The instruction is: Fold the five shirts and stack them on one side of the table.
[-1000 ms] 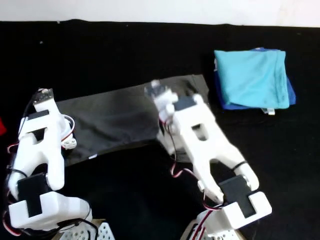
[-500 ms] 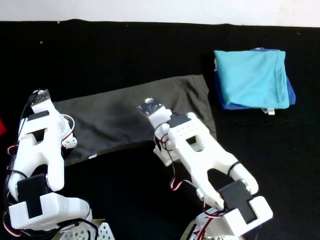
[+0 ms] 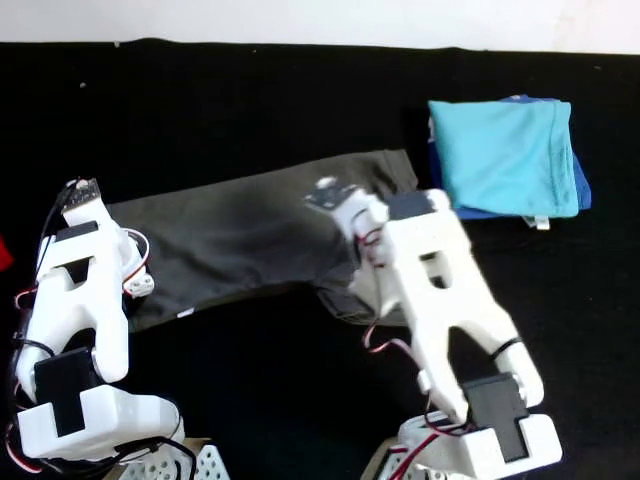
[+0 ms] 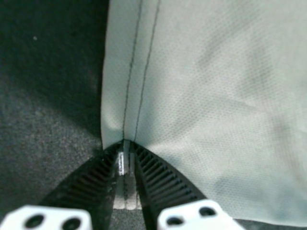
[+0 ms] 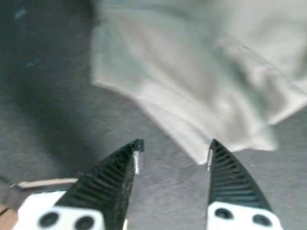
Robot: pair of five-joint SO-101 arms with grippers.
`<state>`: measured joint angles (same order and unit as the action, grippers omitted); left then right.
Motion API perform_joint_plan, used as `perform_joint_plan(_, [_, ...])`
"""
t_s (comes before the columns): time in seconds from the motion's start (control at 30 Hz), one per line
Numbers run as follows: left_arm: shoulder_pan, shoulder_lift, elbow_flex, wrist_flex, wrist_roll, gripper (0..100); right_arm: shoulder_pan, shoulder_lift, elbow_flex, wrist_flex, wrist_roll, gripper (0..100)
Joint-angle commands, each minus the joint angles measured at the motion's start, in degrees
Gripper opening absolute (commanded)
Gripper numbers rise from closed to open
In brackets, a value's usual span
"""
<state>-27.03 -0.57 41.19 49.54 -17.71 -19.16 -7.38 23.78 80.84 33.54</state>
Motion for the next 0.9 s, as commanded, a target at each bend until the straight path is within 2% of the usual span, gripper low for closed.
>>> perform_joint_plan(0.0, [-0.5,-0.2,0.3,-0.9,0.4,1,6.4,2.6,-2.3,-4.5,1.7,15.2])
perform_joint_plan(0.27, [-0.5,-0.2,0.3,-0.9,0.4,1,10.9,14.7,-2.4,-3.6,1.8,12.7])
perform_joint_plan(0.43, [-0.5,-0.2,0.3,-1.0,0.4,1,10.5,13.5,-2.9,4.4,2.2,12.7])
perform_joint_plan(0.57, [-0.5,-0.2,0.3,-1.0,0.4,1,11.1,7.8,-3.0,6.4,5.9,12.7])
perform_joint_plan(0.77, [-0.5,-0.2,0.2,-1.0,0.4,1,11.3,1.2,0.4,-6.5,3.8,10.9])
perform_joint_plan(0.87, [-0.5,-0.2,0.2,-1.0,0.4,1,10.3,2.6,3.6,-13.8,-2.2,0.0])
